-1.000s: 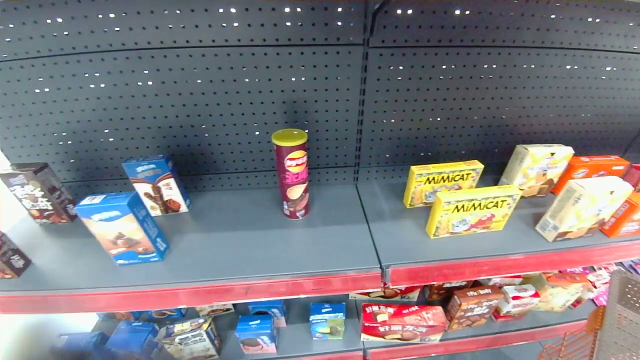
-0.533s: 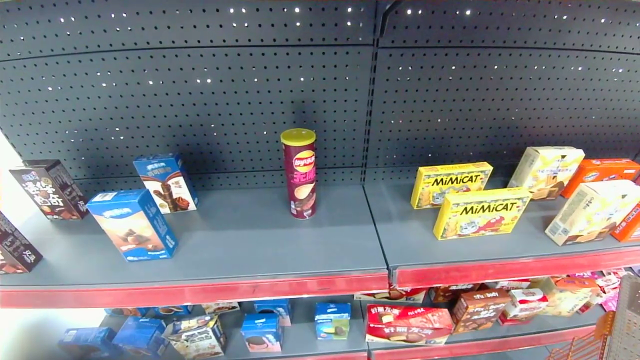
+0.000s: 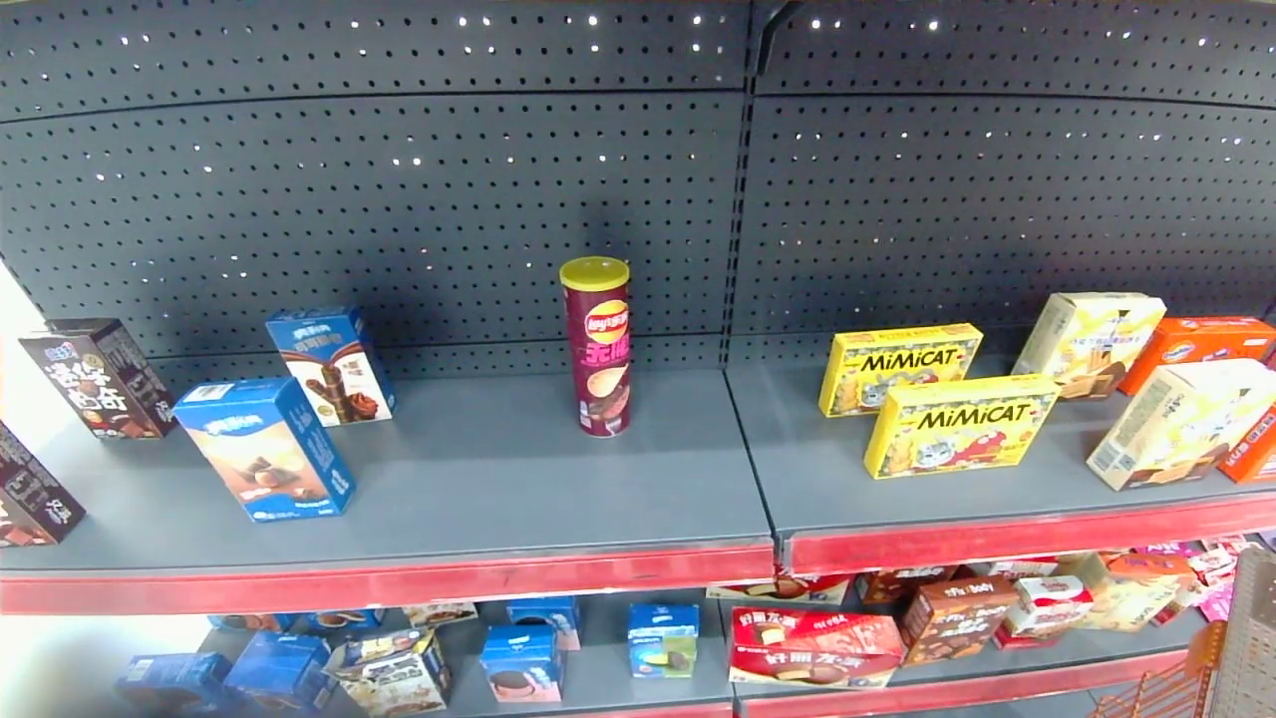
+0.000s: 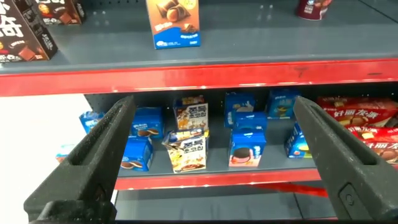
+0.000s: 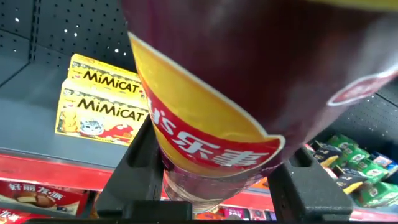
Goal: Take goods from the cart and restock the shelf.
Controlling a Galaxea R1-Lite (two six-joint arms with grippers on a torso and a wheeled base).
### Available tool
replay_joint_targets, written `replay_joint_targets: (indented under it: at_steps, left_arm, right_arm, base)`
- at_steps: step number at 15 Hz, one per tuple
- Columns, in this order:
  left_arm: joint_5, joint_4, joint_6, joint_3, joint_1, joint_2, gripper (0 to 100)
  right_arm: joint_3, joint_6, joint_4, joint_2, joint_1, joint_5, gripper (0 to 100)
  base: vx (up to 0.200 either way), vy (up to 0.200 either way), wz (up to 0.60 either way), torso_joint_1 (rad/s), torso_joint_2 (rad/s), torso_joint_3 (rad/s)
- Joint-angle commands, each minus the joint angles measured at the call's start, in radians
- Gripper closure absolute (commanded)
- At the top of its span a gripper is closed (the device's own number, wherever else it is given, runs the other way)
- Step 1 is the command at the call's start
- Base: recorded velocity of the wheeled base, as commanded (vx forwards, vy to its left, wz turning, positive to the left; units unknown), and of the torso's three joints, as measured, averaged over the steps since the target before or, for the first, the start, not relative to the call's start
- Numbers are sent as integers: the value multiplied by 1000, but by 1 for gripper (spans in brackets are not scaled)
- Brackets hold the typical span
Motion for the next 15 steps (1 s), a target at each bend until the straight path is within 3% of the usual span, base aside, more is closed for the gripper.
replay_joint_targets:
  at_steps: [1, 15]
  left_arm:
    - [0, 0, -1, 0, 0, 0, 0]
    - [-1, 0, 0, 0, 0, 0, 0]
  right_arm:
    - [9, -1, 0, -8, -1, 1, 100]
    - [15, -1, 0, -20, 1, 3, 100]
  base:
    - [0, 0, 600, -2, 2, 2]
    - [0, 0, -43, 0, 1, 0]
